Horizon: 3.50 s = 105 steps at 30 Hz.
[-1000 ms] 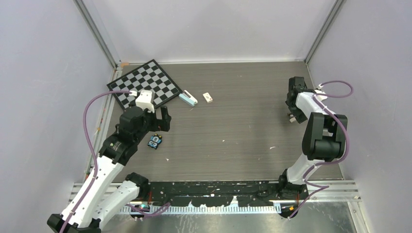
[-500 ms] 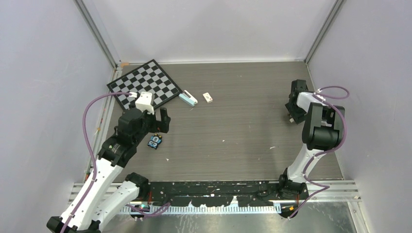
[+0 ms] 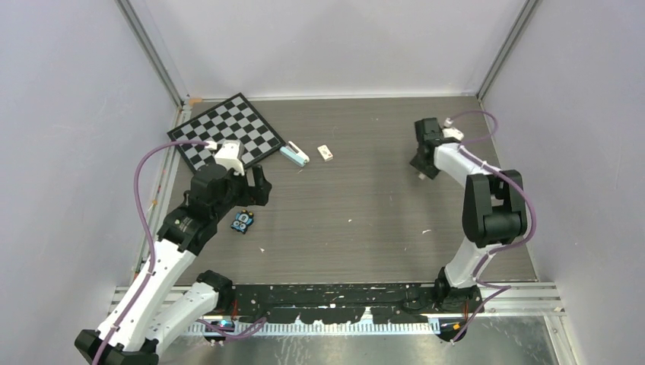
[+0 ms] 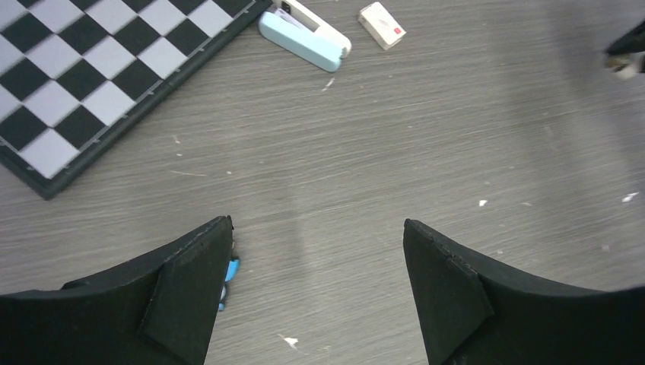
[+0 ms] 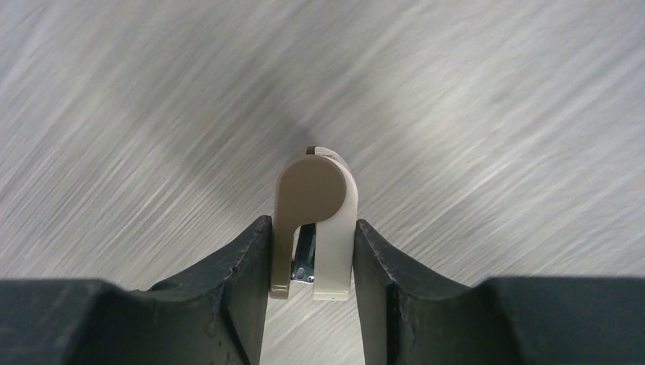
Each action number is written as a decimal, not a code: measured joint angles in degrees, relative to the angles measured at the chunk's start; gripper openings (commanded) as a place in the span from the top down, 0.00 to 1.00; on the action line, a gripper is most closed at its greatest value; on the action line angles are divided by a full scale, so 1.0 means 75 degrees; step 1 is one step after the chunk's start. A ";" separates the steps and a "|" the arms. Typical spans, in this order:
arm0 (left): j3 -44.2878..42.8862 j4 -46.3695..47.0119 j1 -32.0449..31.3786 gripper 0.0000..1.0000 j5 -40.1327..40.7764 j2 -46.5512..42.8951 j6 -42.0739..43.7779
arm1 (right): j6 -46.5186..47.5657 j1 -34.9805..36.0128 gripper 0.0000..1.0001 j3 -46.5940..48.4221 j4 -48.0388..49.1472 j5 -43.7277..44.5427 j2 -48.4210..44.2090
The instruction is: Load the staples into the stapler
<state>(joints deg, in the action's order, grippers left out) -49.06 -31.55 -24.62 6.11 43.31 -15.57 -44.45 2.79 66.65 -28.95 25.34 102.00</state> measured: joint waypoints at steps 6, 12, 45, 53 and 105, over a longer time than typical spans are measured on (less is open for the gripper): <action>-0.0152 0.0061 0.0000 0.18 -0.0557 0.0338 -0.1294 | 0.0909 0.1903 0.61 -0.0242 0.0676 -0.1239 -0.1183; -0.0332 0.0283 0.0006 0.22 -0.1256 0.0702 -0.2416 | 0.1311 0.3252 0.58 -0.1431 0.2011 -0.3281 -0.2975; -0.0379 0.3348 0.0175 0.36 -0.5074 0.3203 -0.5499 | 0.2320 0.6120 0.57 -0.2014 0.4229 -0.3908 -0.3803; -0.0367 0.3200 -0.0108 0.37 -0.4940 0.3386 -0.5467 | 0.2352 0.6120 0.57 -0.1915 0.4264 -0.3751 -0.3794; 0.1370 0.9888 -0.0323 1.00 -0.8078 0.3130 -0.4957 | 0.0446 0.3829 0.74 -0.2075 0.4838 -1.0736 -0.4272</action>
<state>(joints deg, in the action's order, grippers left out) -38.79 42.61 -27.05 -54.48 66.78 -52.75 -41.10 31.51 51.09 7.33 -55.18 69.95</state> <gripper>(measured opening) 0.330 0.422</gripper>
